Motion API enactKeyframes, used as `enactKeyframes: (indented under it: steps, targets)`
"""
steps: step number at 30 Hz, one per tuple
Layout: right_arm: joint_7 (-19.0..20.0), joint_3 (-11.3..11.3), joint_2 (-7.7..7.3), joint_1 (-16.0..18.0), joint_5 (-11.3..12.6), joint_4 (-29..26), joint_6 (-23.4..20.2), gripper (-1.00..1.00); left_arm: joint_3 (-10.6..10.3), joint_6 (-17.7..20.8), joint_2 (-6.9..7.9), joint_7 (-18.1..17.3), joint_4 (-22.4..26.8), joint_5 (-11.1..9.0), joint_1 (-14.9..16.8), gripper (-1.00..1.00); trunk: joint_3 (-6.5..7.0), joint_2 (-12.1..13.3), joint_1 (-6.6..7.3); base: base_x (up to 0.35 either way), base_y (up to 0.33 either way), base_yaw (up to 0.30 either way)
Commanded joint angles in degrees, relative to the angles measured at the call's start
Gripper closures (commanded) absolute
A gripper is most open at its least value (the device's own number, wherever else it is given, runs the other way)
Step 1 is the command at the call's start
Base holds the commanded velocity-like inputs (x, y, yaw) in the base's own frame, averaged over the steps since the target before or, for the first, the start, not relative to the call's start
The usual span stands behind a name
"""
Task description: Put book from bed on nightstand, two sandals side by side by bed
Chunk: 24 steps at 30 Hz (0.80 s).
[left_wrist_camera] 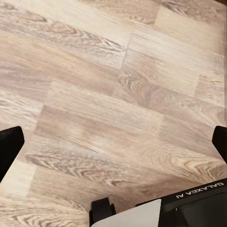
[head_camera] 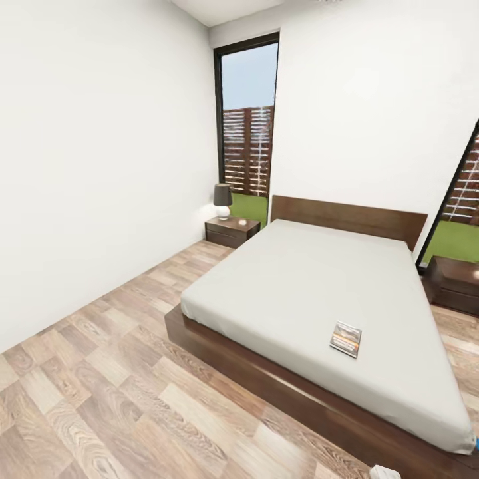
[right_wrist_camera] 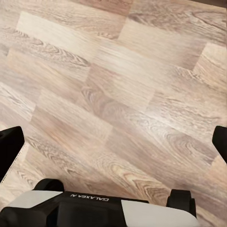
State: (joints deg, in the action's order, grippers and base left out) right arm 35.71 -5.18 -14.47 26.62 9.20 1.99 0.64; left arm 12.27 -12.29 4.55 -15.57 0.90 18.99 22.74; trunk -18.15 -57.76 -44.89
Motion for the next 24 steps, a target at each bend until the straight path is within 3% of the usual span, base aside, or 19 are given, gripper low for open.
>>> enactKeyframes:
  steps: [1, 6, 24]
  targets:
    - [0.2, -0.4, 0.53, 0.1, 0.1, 0.2, 0.1, -1.0, 0.5, -0.2, 0.02, -0.2, 0.0, 0.5, 0.0, -1.0, -0.07, -0.1, -0.01, 0.0, 0.0, -0.25]
    - [0.2, -0.4, 1.59, 0.1, 0.1, 0.2, 0.1, -1.0, 0.5, -0.2, 0.02, -0.2, 0.0, 0.5, 0.0, -1.0, -0.07, -0.1, -0.01, 0.0, 0.0, -0.268]
    - [0.3, -0.4, 1.71, 0.1, 0.4, 0.2, 0.1, -1.0, 0.5, -0.2, 0.02, -0.2, 0.0, 0.5, -0.2, -1.0, -0.07, -0.1, -0.01, 0.0, 0.0, -0.279]
